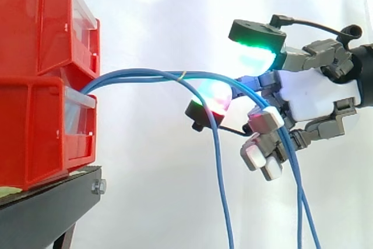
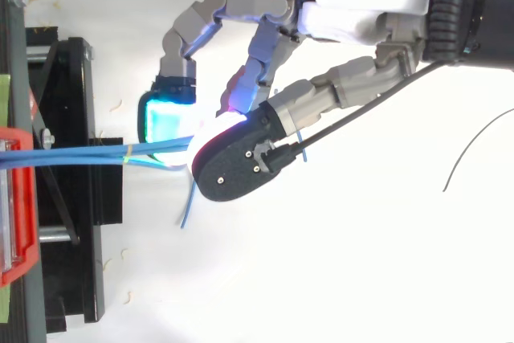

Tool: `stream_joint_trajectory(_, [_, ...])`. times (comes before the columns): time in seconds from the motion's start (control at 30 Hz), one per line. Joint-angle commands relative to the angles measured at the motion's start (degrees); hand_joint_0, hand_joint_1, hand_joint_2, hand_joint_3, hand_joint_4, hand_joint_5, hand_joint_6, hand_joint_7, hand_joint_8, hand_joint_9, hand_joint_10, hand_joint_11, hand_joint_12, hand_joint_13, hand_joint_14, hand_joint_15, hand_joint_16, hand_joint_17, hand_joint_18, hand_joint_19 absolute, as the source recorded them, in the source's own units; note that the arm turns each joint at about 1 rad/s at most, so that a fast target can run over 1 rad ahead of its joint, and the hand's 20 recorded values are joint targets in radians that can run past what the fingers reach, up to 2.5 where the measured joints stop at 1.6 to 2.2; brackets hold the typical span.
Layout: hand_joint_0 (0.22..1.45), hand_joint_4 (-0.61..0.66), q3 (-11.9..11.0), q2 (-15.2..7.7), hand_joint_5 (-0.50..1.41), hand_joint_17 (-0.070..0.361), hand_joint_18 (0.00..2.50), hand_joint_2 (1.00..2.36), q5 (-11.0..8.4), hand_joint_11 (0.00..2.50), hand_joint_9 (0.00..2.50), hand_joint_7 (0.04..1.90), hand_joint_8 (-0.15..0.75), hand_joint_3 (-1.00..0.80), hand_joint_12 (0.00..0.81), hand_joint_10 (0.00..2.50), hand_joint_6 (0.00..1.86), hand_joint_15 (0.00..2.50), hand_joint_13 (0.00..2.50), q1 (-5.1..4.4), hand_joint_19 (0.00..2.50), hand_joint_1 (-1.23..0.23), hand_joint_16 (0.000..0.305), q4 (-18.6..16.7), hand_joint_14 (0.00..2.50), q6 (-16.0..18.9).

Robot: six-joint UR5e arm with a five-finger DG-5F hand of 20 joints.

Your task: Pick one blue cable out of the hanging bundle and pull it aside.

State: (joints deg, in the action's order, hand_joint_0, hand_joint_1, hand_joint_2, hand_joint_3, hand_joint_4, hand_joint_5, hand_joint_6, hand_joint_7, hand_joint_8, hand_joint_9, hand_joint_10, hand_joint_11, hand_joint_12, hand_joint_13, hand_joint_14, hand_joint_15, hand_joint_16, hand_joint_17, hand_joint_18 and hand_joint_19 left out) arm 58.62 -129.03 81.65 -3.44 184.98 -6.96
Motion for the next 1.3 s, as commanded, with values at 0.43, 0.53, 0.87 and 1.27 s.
stream_joint_trajectory(0.43, [0.64, -0.07, 0.00, 0.01, -0.06, 0.134, 0.79, 1.01, 0.27, 0.69, 1.23, 0.90, 0.282, -0.01, 0.415, 0.03, 0.92, 0.56, 0.96, -0.07, 0.68, -0.91, 0.060, 0.03, 0.02, 0.02])
stream_joint_trajectory(0.53, [0.69, -0.15, 0.00, 0.01, -0.08, 0.125, 0.77, 1.01, 0.27, 0.71, 1.21, 1.00, 0.270, 0.00, 0.396, 0.03, 0.94, 0.57, 0.93, -0.07, 0.69, -0.92, 0.056, 0.03, 0.02, 0.11])
stream_joint_trajectory(0.87, [0.52, -0.04, 0.00, 0.01, -0.06, 0.117, 0.72, 1.00, 0.27, 0.72, 1.20, 0.86, 0.250, -0.50, 0.378, 0.03, 0.90, 0.58, 0.90, -0.07, 0.71, -0.86, 0.052, 0.21, 0.02, 0.11])
stream_joint_trajectory(1.27, [0.58, -0.06, 0.00, 0.01, -0.04, 0.137, 0.78, 1.01, 0.44, 0.68, 1.30, 0.94, 0.280, -0.23, 0.423, 0.03, 0.87, 0.55, 0.96, -0.07, 0.70, -0.73, 0.061, 0.47, 0.02, 0.11])
